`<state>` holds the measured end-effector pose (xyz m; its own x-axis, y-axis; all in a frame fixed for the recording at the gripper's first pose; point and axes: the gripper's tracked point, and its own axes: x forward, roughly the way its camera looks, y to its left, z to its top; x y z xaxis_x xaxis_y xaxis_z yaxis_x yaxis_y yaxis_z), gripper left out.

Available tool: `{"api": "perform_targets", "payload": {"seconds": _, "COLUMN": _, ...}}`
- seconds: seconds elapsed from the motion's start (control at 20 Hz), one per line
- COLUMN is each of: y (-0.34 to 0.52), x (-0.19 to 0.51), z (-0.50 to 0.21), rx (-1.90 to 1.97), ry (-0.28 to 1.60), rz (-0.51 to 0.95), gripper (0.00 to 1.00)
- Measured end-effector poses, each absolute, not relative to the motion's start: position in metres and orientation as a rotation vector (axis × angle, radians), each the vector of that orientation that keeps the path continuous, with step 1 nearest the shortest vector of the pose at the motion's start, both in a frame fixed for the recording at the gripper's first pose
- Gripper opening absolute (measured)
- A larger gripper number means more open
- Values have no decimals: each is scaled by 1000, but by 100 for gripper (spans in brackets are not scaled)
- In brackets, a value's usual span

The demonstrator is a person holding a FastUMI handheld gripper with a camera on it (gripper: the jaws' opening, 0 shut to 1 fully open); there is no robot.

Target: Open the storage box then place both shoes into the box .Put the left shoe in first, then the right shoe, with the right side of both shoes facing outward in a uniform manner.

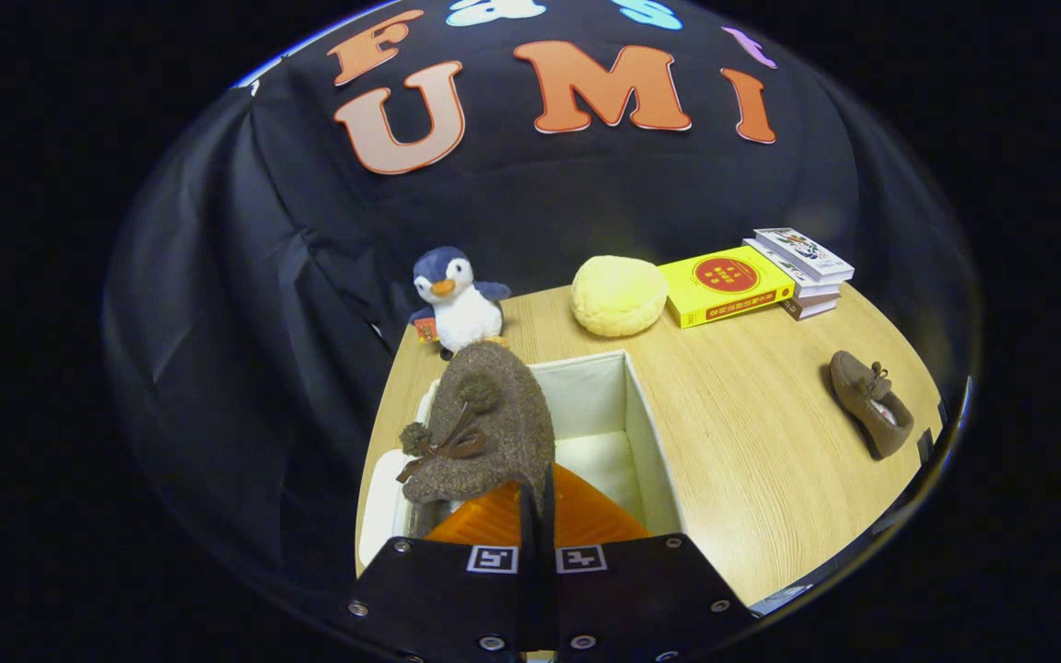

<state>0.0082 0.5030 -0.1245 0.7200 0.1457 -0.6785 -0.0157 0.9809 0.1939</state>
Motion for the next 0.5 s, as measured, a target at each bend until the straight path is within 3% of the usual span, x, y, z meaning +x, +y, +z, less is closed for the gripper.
{"api": "perform_targets", "payload": {"seconds": 0.5, "y": 527, "x": 10, "z": -169, "rx": 112, "ry": 834, "rz": 82, "gripper": 3}}
